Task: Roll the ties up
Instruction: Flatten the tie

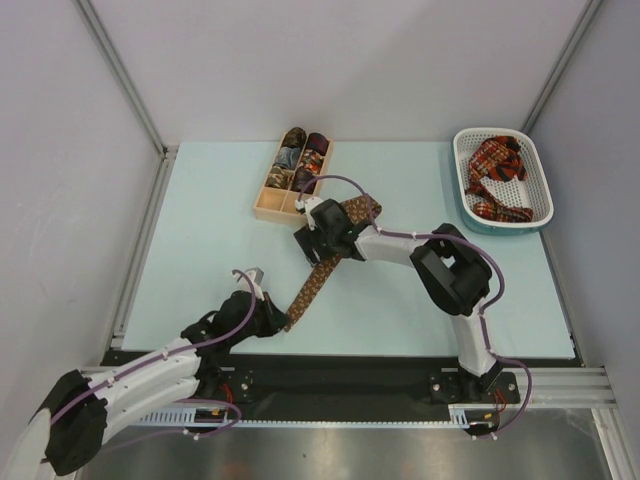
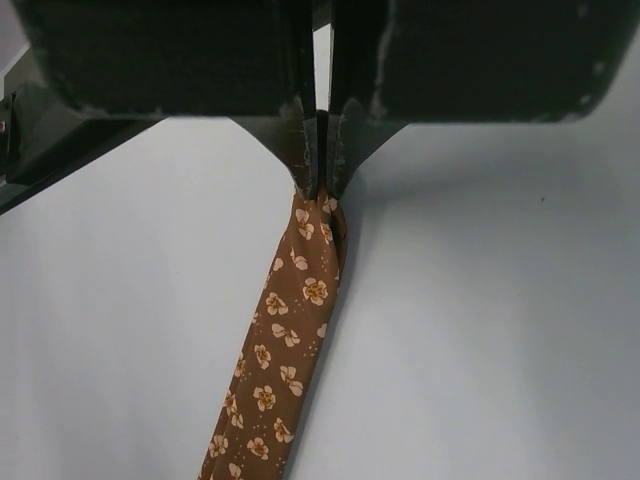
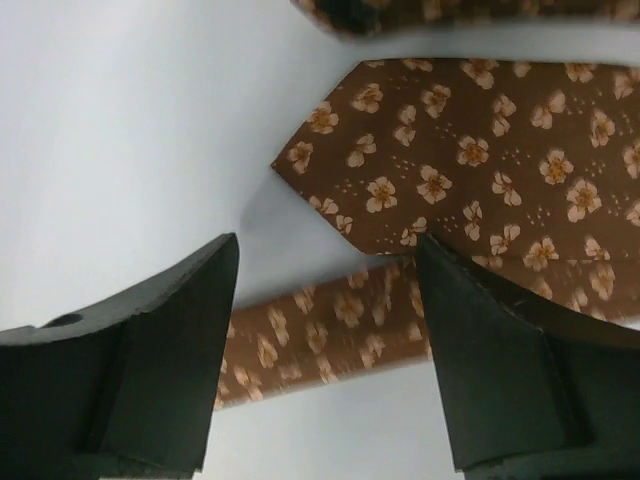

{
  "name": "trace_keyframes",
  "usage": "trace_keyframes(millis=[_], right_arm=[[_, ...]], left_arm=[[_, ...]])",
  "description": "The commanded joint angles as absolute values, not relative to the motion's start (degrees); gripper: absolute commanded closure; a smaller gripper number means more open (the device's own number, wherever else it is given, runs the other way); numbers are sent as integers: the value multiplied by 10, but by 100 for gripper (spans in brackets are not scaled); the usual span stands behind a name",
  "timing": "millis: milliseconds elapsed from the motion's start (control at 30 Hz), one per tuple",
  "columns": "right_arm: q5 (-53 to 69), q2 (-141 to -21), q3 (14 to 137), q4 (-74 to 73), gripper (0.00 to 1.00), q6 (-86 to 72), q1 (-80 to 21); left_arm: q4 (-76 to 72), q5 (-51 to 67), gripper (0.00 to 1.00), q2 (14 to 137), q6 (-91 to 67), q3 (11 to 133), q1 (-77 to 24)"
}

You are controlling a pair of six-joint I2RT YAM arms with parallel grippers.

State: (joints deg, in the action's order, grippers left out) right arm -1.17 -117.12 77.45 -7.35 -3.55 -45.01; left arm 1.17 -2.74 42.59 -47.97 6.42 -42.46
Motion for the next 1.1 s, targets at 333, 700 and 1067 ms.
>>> trace_keyframes(millis=[333, 700, 1067], right_arm=[[-144, -1281, 880, -65, 48, 15, -443], [-176, -1327, 987, -142, 100, -43, -333], [-47, -1473, 1422, -372, 72, -104, -141]], left_arm=[[-4, -30, 100, 413, -466, 55, -421], [-4, -27, 100, 411, -464, 55, -421], [40, -34, 100, 381, -461, 51, -421]])
